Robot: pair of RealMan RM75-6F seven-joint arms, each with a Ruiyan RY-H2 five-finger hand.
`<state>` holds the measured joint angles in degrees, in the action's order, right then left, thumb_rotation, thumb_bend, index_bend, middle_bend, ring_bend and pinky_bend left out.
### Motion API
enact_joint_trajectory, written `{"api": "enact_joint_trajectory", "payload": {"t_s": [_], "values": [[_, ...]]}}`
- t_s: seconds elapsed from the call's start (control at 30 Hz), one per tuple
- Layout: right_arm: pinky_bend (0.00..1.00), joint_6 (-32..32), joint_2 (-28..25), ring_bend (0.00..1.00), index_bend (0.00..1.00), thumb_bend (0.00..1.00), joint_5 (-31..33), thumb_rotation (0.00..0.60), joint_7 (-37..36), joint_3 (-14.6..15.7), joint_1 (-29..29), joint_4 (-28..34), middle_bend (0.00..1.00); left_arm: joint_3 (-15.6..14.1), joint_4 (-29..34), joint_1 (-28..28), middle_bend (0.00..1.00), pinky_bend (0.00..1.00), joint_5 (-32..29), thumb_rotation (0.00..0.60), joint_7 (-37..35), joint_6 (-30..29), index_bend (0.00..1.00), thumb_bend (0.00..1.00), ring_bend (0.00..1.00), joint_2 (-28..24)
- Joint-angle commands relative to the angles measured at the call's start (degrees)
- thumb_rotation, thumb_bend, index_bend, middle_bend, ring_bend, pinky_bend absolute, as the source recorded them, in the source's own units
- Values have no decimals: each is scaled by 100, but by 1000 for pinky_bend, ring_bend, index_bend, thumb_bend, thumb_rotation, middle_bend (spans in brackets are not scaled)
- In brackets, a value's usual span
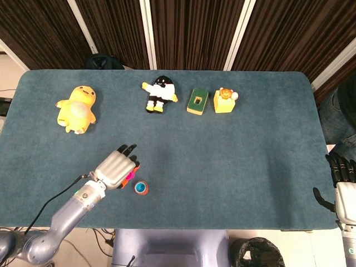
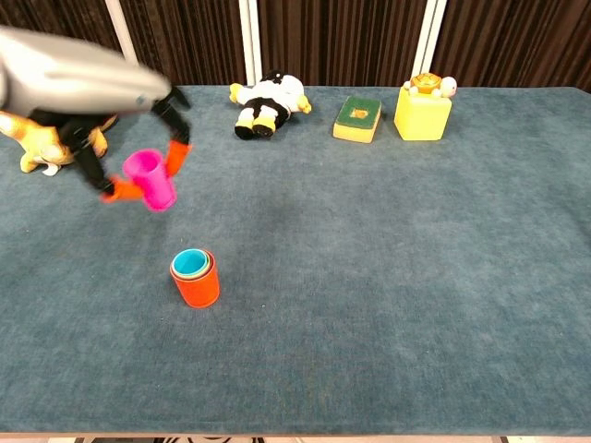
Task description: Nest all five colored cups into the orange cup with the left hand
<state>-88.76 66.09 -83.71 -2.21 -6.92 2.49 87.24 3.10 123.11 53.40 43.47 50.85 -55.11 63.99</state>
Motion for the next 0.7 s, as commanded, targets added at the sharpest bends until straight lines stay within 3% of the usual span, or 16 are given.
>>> {"api": "enact_joint_trajectory", "payload": {"t_s": [0.03,0.37,0.7], "values": [[36,-1,2,72,72,373,1,600,4,-1,1,2,45,-120,3,-147,313,144,329,600,-423,232,519,352,7,-113],[36,3,3,72,72,373,21,600,-5,-9,-1,-10,46,-219,-432,-312,313,144,1208,600,-1109,416,519,352,8,131],[36,-28,-25,72,72,373,18,600,-61,-20,-17,-3,46,-355,-739,-227,312,143,1356,600,-1061,464,517,352,7,555]]}}
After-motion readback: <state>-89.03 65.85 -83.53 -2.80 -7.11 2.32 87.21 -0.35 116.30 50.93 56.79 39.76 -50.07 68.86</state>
